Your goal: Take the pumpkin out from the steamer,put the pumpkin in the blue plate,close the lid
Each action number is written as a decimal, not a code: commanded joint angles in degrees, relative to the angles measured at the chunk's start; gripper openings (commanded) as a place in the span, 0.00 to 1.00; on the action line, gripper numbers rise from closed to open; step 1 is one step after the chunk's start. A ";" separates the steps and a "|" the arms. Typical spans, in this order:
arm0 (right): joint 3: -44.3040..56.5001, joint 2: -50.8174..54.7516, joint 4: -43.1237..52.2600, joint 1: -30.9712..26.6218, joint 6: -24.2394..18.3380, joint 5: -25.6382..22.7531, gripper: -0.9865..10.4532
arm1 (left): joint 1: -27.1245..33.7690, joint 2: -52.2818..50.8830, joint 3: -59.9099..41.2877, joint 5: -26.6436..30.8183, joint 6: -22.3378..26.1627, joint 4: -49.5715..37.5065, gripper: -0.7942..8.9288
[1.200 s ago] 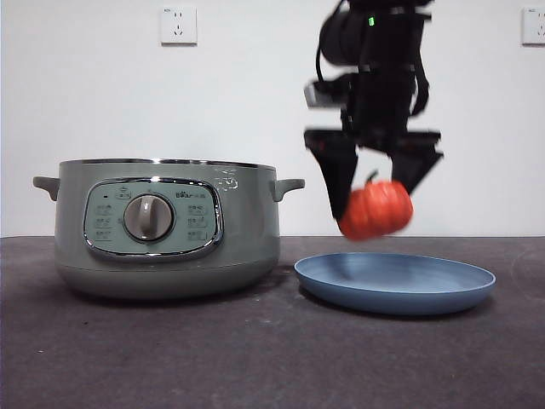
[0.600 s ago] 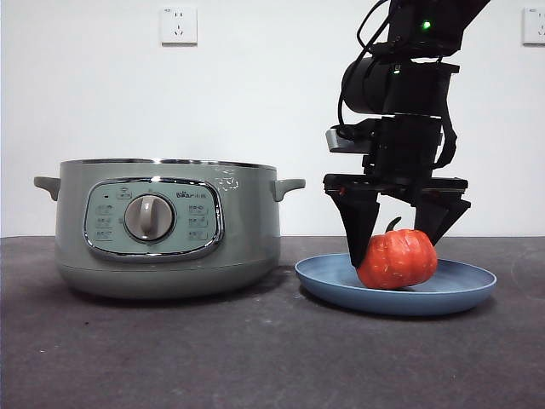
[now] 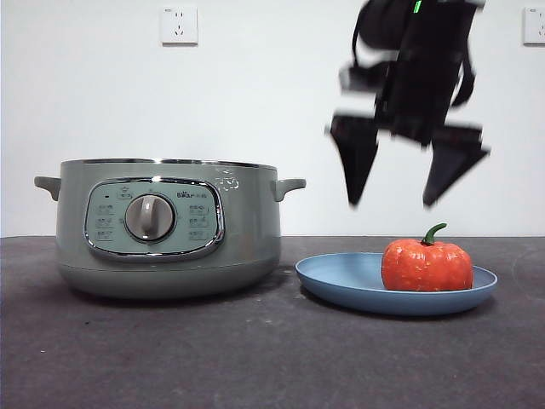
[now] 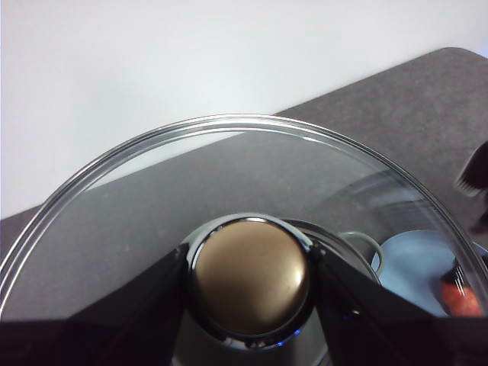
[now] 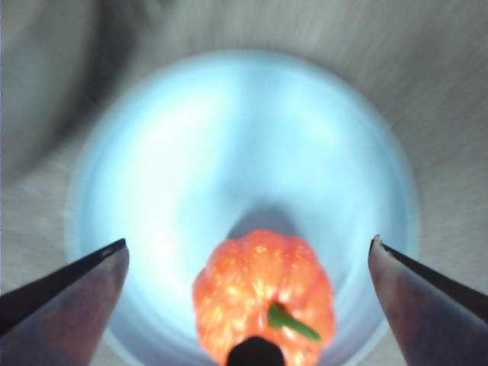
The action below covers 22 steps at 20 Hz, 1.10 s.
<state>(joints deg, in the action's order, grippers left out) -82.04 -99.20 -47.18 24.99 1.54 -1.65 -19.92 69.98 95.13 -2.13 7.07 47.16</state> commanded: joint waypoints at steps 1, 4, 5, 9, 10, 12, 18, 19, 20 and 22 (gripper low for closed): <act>0.50 5.84 -0.22 -0.09 1.44 -0.11 0.55 | 0.11 2.25 0.59 -2.16 0.42 -2.51 0.07; 0.50 14.58 -0.57 -0.09 1.62 0.15 0.55 | 0.11 6.49 0.59 -2.97 0.42 -3.15 0.07; 0.50 17.42 -0.74 -0.09 1.62 0.15 0.55 | 0.09 8.09 0.59 -3.54 0.42 -3.76 0.07; 0.50 27.63 -1.53 -0.09 1.62 0.13 0.55 | 0.07 14.71 0.59 -5.84 0.42 -6.36 0.07; 0.50 29.88 -1.75 -0.09 1.62 0.13 0.55 | 0.07 16.31 0.59 -5.88 0.44 -6.88 0.07; 0.50 33.66 -1.92 -0.09 1.62 0.09 0.55 | 0.07 19.32 0.59 -5.92 0.44 -8.13 0.07; 0.50 39.39 -3.04 -0.09 1.62 -0.20 0.55 | 0.07 26.60 0.59 -8.52 0.44 -9.14 0.07; 0.50 39.56 -3.26 -0.09 1.60 -0.20 0.55 | 0.07 27.36 0.59 -8.48 0.44 -8.72 0.07; 0.50 39.63 -3.56 -0.09 1.60 -0.20 0.55 | 0.09 27.87 0.57 -8.37 0.44 -8.37 0.07; 0.50 39.63 -4.39 -0.09 1.60 -0.20 0.55 | 0.13 28.33 0.55 -8.24 0.44 -7.93 0.07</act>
<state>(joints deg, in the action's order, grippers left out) -82.04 -59.55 -51.57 24.99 2.42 -1.65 -19.90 98.85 95.13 -9.93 7.05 40.91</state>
